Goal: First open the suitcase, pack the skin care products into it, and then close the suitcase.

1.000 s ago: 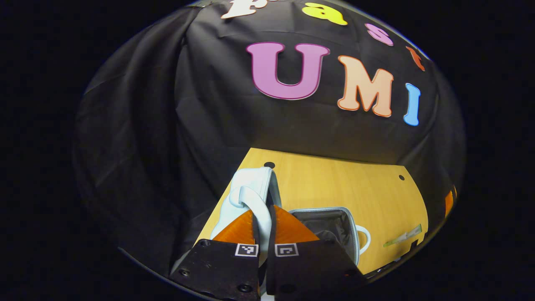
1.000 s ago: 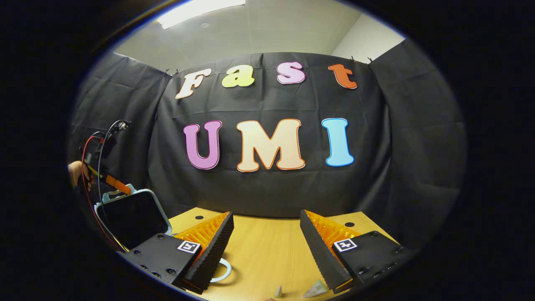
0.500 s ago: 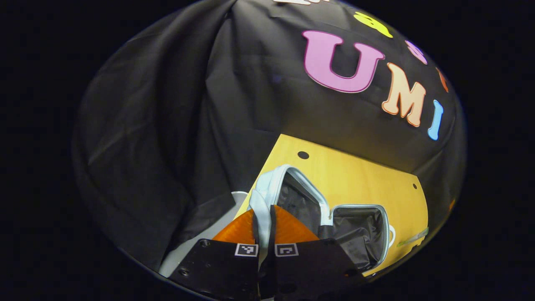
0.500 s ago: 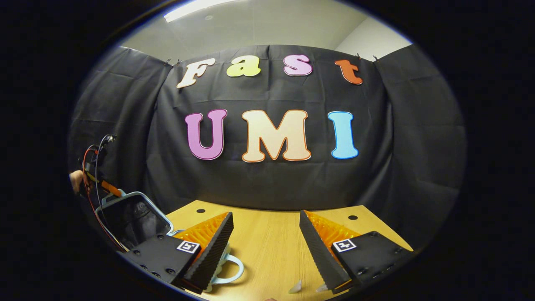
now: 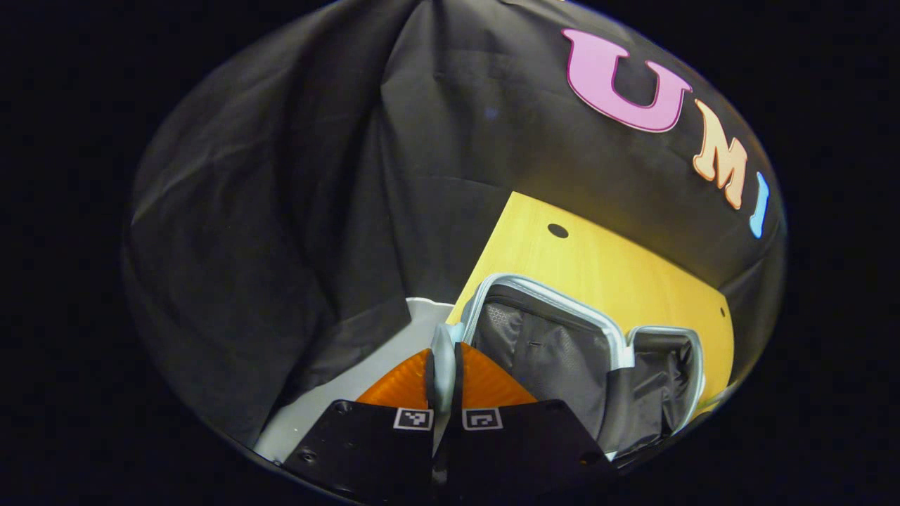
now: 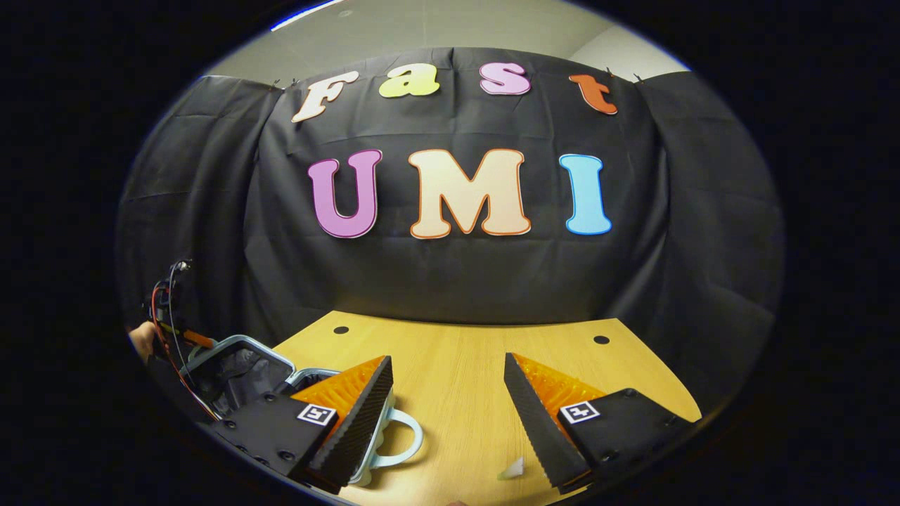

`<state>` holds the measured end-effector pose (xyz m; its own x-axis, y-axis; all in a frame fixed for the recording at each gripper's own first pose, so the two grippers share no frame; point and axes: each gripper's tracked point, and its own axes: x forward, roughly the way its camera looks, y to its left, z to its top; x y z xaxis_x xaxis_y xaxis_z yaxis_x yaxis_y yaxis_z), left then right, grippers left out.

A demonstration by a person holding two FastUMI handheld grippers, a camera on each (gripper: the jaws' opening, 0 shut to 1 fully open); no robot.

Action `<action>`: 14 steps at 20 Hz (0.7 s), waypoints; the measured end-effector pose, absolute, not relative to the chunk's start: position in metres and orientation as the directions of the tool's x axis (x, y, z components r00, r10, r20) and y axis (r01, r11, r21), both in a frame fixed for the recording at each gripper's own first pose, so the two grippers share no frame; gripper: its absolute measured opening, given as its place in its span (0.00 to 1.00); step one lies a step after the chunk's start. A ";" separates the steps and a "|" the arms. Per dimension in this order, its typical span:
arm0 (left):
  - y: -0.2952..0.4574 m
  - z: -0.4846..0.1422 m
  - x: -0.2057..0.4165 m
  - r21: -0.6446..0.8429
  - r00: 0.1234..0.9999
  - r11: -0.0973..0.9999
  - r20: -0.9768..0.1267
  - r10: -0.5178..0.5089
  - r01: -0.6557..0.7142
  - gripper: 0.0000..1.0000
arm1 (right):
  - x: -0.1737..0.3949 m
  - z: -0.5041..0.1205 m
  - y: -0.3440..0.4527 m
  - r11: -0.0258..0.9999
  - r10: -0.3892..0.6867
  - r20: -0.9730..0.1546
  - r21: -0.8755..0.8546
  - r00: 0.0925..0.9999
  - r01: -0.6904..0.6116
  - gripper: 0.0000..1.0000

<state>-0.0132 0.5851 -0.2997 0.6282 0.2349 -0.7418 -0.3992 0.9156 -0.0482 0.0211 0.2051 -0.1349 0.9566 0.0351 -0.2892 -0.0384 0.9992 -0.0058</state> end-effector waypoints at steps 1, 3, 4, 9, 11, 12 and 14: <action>0.600 -0.308 -0.015 0.032 0.617 0.911 -0.726 0.303 -0.410 0.02 | 0.023 -0.135 0.202 1.000 0.028 -0.288 -0.004 0.957 -0.030 0.99; 0.603 -0.328 -0.028 0.053 0.569 0.886 -0.748 0.341 -0.461 0.04 | 0.026 -0.135 0.196 1.000 0.018 -0.288 -0.001 0.957 -0.019 0.99; 0.607 -0.330 -0.027 0.060 0.566 0.867 -0.734 0.374 -0.495 0.13 | 0.028 -0.133 0.192 1.000 0.012 -0.285 -0.003 0.959 -0.014 0.99; 0.601 -0.291 -0.002 0.107 0.697 0.841 -0.509 0.505 -0.530 0.52 | 0.036 -0.117 0.168 0.999 -0.016 -0.223 -0.031 0.975 0.009 0.99; 0.587 -0.264 0.009 0.172 0.738 0.841 -0.413 0.534 -0.513 0.76 | 0.039 -0.105 0.160 0.999 -0.019 -0.182 -0.044 0.983 0.012 0.99; 0.574 -0.241 0.011 0.181 0.756 0.844 -0.380 0.533 -0.504 0.89 | 0.040 -0.097 0.156 0.998 -0.019 -0.157 -0.056 0.987 0.011 0.99; 0.536 -0.207 0.013 0.146 0.789 0.857 -0.340 0.512 -0.493 0.90 | 0.040 -0.084 0.148 0.997 -0.012 -0.109 -0.073 0.994 0.004 0.97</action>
